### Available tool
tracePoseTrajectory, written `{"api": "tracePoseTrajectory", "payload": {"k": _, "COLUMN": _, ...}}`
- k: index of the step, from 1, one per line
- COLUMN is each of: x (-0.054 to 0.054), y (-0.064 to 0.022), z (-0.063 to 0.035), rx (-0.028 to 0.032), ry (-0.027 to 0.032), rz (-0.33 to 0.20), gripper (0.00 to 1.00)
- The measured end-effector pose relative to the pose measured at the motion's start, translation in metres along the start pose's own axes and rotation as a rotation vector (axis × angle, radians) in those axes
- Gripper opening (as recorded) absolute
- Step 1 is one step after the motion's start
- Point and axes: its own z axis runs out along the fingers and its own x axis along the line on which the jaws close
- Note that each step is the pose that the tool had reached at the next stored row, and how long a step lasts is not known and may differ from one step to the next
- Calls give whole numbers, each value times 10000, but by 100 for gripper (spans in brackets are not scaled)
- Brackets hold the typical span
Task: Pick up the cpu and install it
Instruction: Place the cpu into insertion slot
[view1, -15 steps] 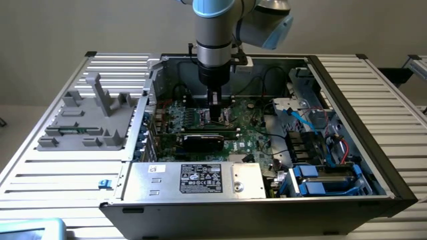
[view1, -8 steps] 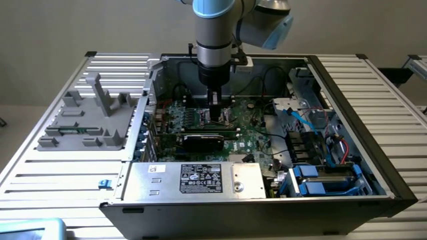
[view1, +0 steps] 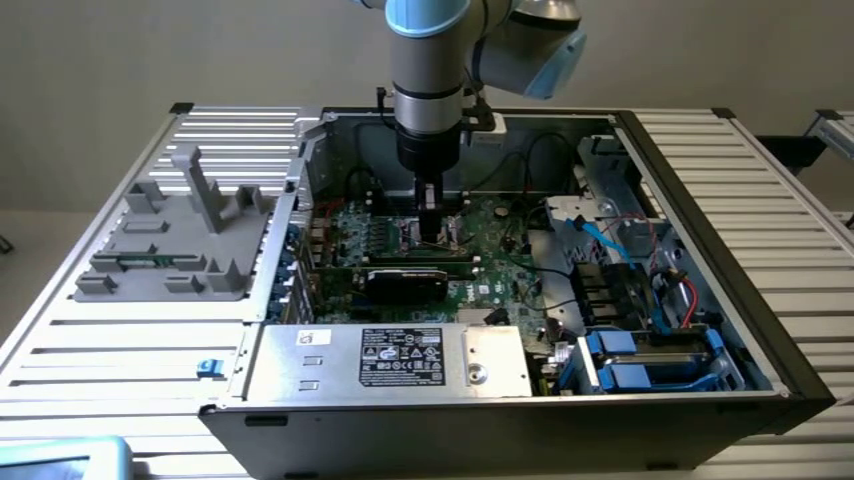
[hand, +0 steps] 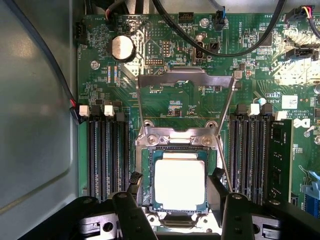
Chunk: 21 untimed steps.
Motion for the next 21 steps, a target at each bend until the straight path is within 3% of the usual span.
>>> {"api": "tracePoseTrajectory", "payload": {"k": 12, "x": 2, "y": 4, "z": -109, "rx": 1, "ry": 1, "rz": -1, "gripper": 62}}
{"api": "tracePoseTrajectory", "payload": {"k": 19, "x": 2, "y": 5, "z": -124, "rx": 3, "ry": -2, "rz": -1, "gripper": 62}}
{"api": "tracePoseTrajectory", "payload": {"k": 21, "x": 2, "y": 5, "z": -124, "rx": -1, "ry": 3, "rz": 0, "gripper": 54}}
